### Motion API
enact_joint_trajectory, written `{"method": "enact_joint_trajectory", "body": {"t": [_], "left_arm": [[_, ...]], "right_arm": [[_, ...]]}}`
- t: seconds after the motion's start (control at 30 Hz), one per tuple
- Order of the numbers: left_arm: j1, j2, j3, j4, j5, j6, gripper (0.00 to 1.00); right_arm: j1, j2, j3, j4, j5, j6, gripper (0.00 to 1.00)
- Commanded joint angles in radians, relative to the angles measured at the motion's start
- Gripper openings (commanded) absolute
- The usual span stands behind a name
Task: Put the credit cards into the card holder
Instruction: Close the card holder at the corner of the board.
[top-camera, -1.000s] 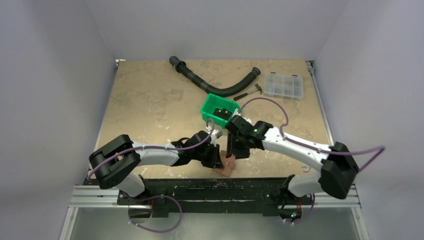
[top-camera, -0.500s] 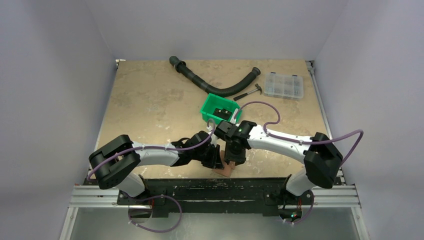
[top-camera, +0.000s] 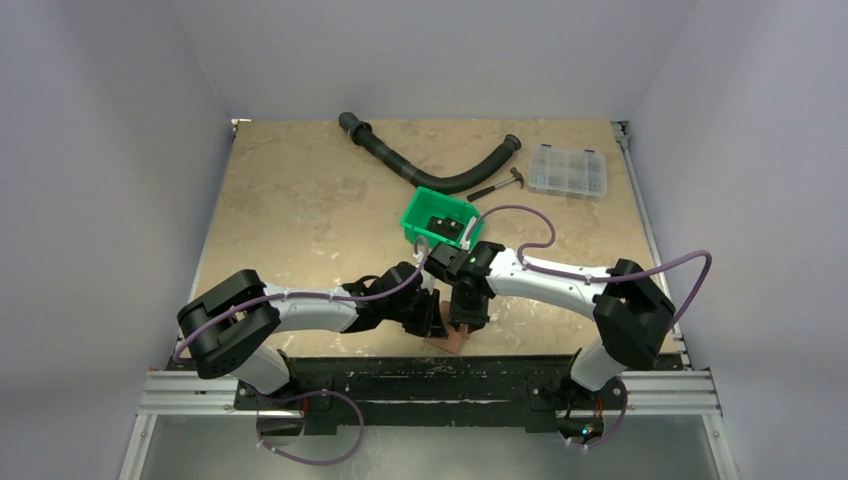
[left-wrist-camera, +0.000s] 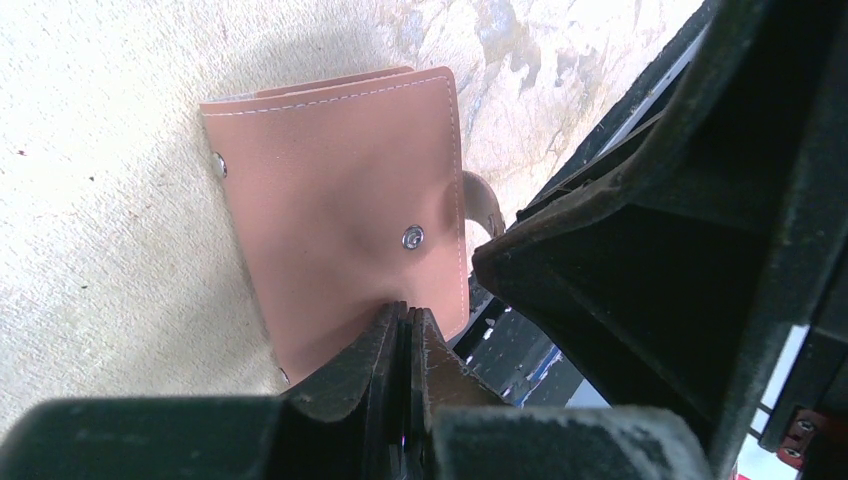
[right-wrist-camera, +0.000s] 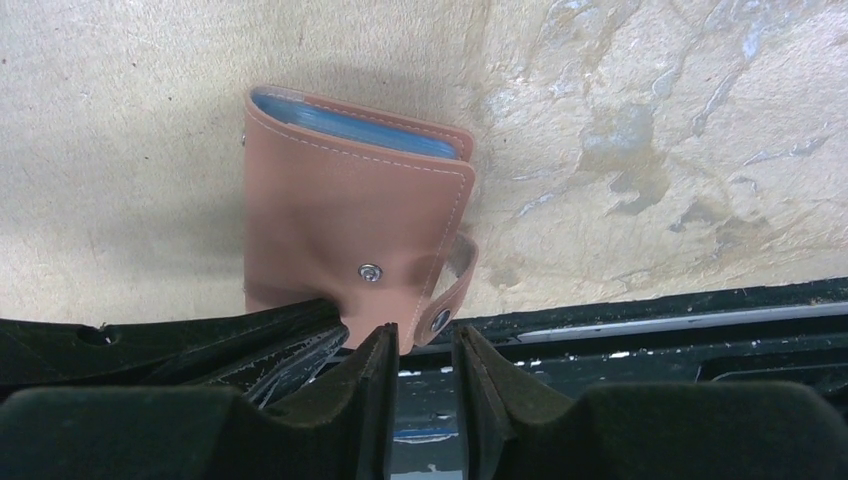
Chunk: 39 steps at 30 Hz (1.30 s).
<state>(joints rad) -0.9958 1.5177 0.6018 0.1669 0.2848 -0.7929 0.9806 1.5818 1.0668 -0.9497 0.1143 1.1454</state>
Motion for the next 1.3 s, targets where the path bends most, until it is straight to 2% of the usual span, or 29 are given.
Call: {"method": "enact_joint_trajectory", "body": {"t": [0.0, 0.33, 0.5, 0.6, 0.77, 0.93, 1.03, 1.27], "left_arm": [[-0.006, -0.025, -0.017, -0.010, -0.012, 0.022, 0.00], [-0.006, -0.030, -0.023, -0.004, -0.014, 0.018, 0.00], [-0.006, -0.033, -0.023, -0.005, -0.016, 0.017, 0.00], [-0.006, -0.027, -0.023, 0.001, -0.016, 0.015, 0.00], [-0.006, -0.016, -0.026, 0.012, -0.010, 0.010, 0.00], [-0.007, -0.019, -0.029, 0.012, -0.015, 0.006, 0.00], [-0.006, -0.017, -0.030, 0.013, -0.015, 0.005, 0.00], [-0.006, -0.019, -0.031, 0.012, -0.017, 0.001, 0.00]], "right_arm": [[0.000, 0.013, 0.036, -0.005, 0.019, 0.028, 0.32], [0.000, 0.012, 0.017, 0.006, 0.024, 0.030, 0.20], [-0.002, -0.004, 0.012, 0.001, 0.038, 0.033, 0.00], [-0.008, -0.039, -0.023, 0.051, 0.022, 0.003, 0.00], [-0.047, -0.152, -0.155, 0.241, -0.060, -0.061, 0.00], [-0.067, -0.256, -0.232, 0.381, -0.062, -0.109, 0.00], [-0.084, -0.262, -0.257, 0.456, -0.104, -0.138, 0.00], [-0.086, -0.209, -0.248, 0.479, -0.149, -0.168, 0.00]]}}
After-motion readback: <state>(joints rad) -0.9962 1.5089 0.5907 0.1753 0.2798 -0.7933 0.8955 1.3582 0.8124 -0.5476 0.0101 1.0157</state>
